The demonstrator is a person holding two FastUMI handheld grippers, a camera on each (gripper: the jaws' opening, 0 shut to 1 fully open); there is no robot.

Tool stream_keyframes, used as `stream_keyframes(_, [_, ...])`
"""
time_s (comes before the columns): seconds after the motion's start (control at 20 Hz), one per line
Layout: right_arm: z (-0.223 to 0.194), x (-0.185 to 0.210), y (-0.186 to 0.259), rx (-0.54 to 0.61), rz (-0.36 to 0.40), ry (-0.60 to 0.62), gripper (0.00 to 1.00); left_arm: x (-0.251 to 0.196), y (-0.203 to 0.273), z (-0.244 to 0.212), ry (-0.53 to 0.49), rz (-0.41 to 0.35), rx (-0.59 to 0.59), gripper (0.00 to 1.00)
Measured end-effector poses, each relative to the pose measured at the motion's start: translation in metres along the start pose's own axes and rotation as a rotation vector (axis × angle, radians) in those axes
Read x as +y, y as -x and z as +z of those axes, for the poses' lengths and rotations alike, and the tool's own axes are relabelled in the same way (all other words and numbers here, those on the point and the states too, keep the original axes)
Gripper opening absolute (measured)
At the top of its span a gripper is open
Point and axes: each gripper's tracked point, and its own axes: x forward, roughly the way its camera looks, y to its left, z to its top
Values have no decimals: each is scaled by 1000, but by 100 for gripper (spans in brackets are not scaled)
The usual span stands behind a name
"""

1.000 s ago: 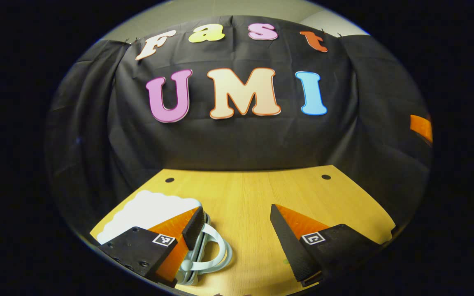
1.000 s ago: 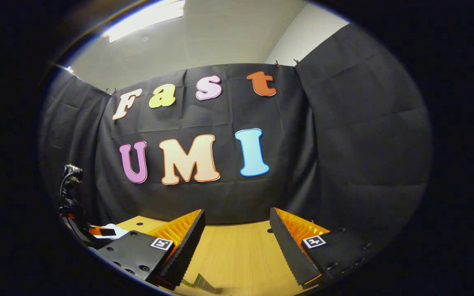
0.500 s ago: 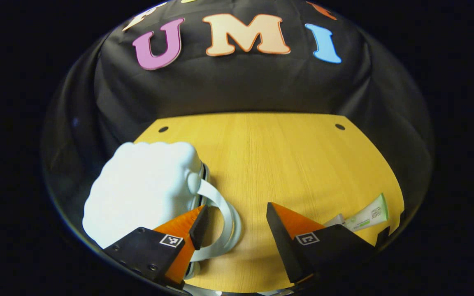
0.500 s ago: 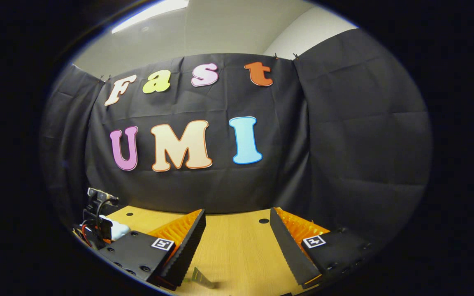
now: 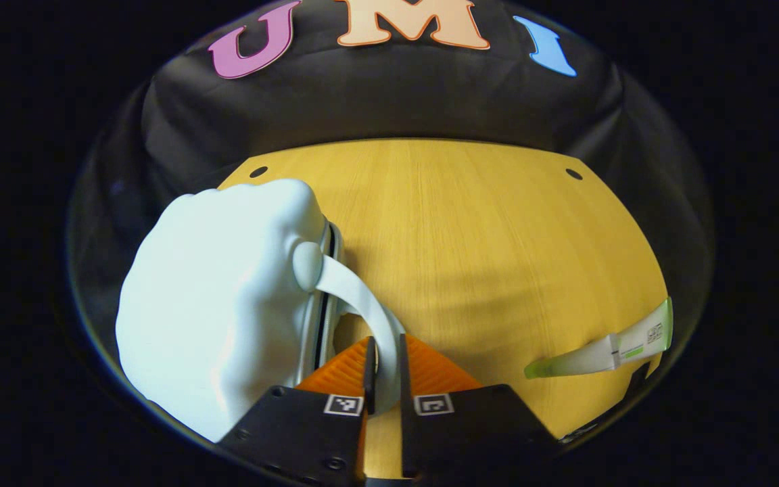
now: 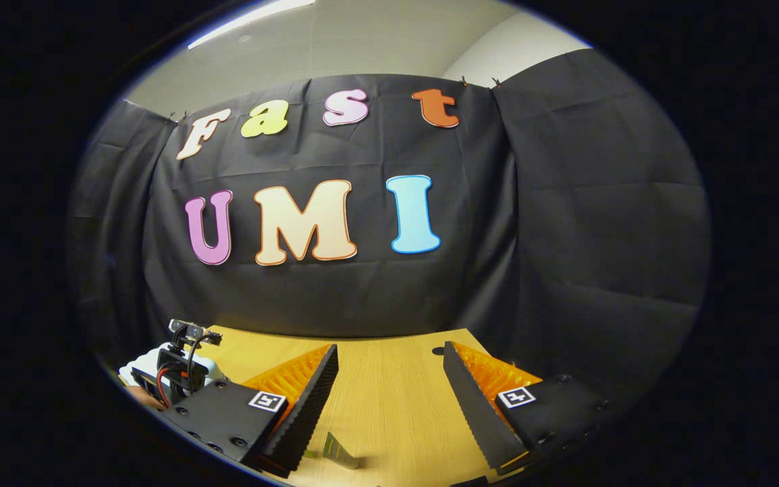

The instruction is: First open the suitcase, pack the skin care products into it, and then close the suitcase.

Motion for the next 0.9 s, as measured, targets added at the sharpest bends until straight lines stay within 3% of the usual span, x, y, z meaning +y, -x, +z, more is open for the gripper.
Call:
stream_keyframes(0.3, [-2,3,0,-14,12,11,98,-3,5,3,23,-57,47,0])
stream_keyframes(0.4, [-4,7,1,-10,35,11,97,-5,10,8,12,-89,43,0])
stream_keyframes(0.6, [-8,18,3,5,87,17,97,-2,24,24,-26,-63,12,0])
stream_keyframes(0.9, [-13,47,1,16,144,-15,97,12,67,56,-5,-103,-33,0])
